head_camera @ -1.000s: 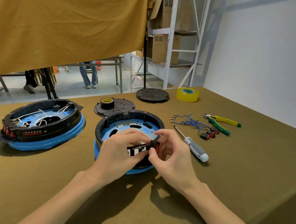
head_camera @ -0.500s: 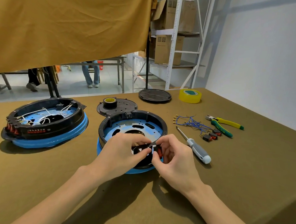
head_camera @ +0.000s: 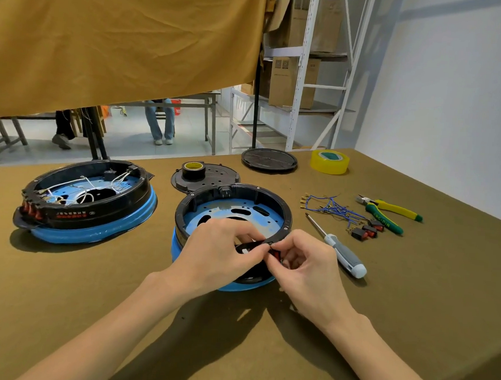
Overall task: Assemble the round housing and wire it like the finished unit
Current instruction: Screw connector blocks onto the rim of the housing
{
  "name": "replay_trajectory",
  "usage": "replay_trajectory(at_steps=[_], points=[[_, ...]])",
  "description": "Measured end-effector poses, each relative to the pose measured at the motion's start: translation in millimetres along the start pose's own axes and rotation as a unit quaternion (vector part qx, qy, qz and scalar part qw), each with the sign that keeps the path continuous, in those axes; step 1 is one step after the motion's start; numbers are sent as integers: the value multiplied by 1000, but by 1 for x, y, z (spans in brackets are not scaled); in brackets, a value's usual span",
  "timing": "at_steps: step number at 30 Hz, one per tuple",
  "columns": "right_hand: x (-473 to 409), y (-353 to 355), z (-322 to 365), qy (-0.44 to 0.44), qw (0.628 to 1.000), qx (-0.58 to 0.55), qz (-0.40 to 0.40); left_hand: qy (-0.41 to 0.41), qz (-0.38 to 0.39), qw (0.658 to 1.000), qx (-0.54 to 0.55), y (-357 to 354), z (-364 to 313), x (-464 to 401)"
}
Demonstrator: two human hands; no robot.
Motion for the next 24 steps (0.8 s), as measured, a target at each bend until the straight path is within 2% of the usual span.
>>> replay_trajectory(at_steps=[12, 17, 20, 24], points=[[-4, -2, 2, -16, 1000, 13, 6, 20, 46, 999, -1, -1, 2, -4], [0, -1, -6, -68, 997, -34, 24, 27, 17, 999, -20, 0, 4, -2], [0, 2, -8, -70, 996, -37, 34, 23, 0, 999, -25, 0, 1, 0], [2, 2, -9, -89, 995, -40, 16, 28, -35, 999, -28, 1, -1, 2]])
Point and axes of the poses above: each hand's wrist, its own x-axis away from the middle knuckle, its own y-axis out of the back of the hand, z = x × y, the point moved 8 cm from there along -x, towards the middle knuckle, and after that the axes turned 13 degrees about y, right-handed, at the moved point
